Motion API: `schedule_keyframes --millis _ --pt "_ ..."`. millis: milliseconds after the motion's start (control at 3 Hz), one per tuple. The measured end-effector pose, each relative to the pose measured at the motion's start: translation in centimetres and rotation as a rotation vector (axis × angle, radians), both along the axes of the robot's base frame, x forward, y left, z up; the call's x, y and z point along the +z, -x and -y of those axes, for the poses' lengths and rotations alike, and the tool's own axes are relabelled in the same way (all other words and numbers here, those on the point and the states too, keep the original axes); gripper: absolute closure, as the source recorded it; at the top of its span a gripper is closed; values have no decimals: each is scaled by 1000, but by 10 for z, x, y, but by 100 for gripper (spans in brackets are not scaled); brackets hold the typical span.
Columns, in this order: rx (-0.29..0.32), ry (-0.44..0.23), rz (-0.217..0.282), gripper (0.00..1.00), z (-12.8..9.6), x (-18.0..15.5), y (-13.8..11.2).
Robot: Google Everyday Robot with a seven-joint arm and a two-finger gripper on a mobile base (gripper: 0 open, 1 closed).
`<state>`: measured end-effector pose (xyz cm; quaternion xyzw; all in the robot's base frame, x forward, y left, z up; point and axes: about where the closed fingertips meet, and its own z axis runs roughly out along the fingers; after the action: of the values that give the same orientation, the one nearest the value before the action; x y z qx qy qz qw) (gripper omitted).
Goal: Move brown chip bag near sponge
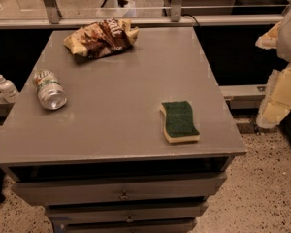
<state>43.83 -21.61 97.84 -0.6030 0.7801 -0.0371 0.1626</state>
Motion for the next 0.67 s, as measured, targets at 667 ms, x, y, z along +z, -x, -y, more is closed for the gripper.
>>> schedule_keyframes --millis 667 --pt "-12 -100 27 0 -16 -14 -31"
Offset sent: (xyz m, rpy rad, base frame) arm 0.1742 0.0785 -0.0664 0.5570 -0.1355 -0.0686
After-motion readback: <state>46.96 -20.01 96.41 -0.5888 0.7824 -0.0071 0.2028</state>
